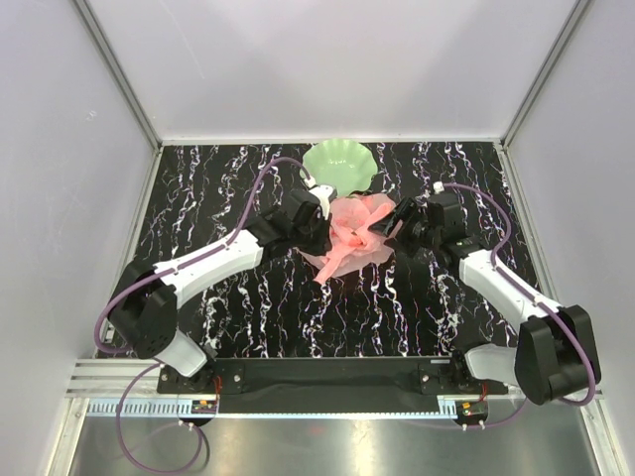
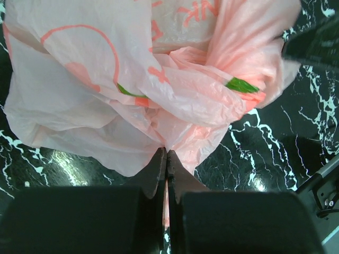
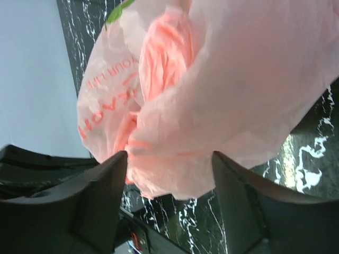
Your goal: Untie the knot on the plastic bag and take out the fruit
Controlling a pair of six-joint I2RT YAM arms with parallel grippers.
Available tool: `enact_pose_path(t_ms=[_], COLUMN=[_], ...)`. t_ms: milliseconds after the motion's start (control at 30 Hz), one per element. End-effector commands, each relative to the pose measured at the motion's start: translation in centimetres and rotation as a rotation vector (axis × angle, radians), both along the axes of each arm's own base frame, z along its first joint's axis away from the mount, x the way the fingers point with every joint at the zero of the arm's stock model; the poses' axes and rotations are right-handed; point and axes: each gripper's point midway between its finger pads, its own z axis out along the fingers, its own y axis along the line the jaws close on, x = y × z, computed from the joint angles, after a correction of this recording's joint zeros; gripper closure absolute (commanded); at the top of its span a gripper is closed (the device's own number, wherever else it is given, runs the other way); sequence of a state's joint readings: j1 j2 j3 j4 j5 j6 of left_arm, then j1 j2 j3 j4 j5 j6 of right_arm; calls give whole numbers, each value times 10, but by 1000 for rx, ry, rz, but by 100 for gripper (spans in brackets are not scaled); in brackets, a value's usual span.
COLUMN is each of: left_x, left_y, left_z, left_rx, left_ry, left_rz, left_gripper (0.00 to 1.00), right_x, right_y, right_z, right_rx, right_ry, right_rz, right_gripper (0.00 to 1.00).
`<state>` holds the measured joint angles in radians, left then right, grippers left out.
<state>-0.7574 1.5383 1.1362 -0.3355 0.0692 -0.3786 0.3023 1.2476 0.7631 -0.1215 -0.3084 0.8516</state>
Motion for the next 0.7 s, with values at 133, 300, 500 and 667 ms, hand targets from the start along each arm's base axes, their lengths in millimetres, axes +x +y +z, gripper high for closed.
enact_pose_path(t_ms=[133,300,500,667], left_x=[-3,0,14,26], left_y=[-8,-1,41,98], left_z=[15,19,14,-2], left_rx=[-89,-78,42,103], left_ry=[-27,-54,-131,-112], left_rz=[-9,22,183,429], left_gripper=[100,100,100,100], right_x=[22,14,-15,-34], right_y=[16,11,-27,-72], right_z=[-2,-13,-19,-19], right_rx=[116,102,-42,-180], right_ry=[-18,14,39,43], right_rz=[-42,-63,-175,-337], right_gripper=[61,100,100,100])
